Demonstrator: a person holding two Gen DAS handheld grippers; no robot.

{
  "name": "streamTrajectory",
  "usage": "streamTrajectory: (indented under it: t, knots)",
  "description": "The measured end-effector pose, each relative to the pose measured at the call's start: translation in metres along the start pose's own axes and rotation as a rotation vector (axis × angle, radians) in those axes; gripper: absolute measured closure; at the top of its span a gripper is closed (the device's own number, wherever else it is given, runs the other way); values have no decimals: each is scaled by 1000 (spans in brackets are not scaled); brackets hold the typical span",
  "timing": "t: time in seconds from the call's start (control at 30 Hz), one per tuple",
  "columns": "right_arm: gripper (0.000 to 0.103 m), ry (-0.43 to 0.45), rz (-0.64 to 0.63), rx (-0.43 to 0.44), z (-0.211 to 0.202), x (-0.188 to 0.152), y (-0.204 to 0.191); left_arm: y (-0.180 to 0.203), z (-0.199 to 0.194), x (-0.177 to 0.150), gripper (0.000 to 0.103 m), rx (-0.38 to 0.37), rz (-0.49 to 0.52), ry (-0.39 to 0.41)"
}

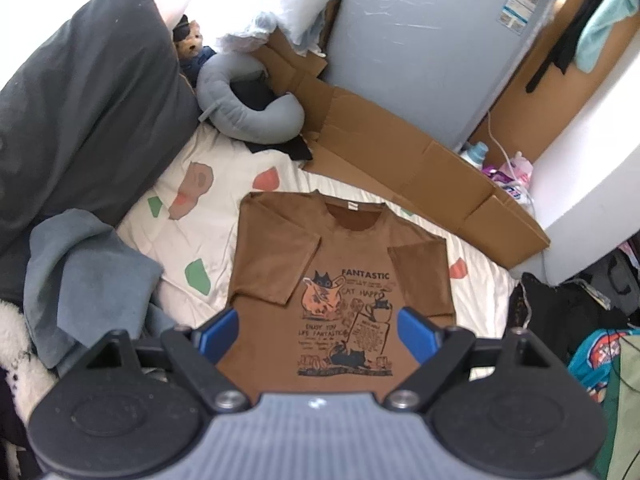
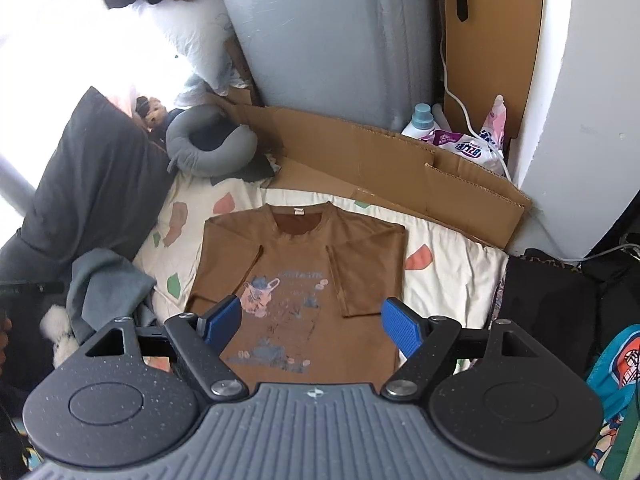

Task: Fold clothes

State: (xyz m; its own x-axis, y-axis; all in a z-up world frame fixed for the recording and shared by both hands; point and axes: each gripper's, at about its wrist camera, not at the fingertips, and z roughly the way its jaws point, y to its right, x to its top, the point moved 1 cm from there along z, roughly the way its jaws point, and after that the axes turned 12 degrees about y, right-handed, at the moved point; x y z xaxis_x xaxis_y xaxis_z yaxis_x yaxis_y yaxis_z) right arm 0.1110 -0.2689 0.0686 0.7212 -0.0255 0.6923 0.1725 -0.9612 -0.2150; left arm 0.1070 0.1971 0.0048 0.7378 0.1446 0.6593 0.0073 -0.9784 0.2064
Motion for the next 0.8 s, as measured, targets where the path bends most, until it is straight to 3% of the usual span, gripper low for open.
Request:
streamTrajectory:
  t: [0.27,0.63,0.8]
  knots:
    - [20,46,17,-37,-10,-32,18,5,-14,-31,15,-10,2,63]
    - [20,80,73,-89,2,-93,63,-7,-4,-79,15,18,9,124]
    - [20,97,107,-75,7,-117,77,-23,6,-94,15,22,-22,117]
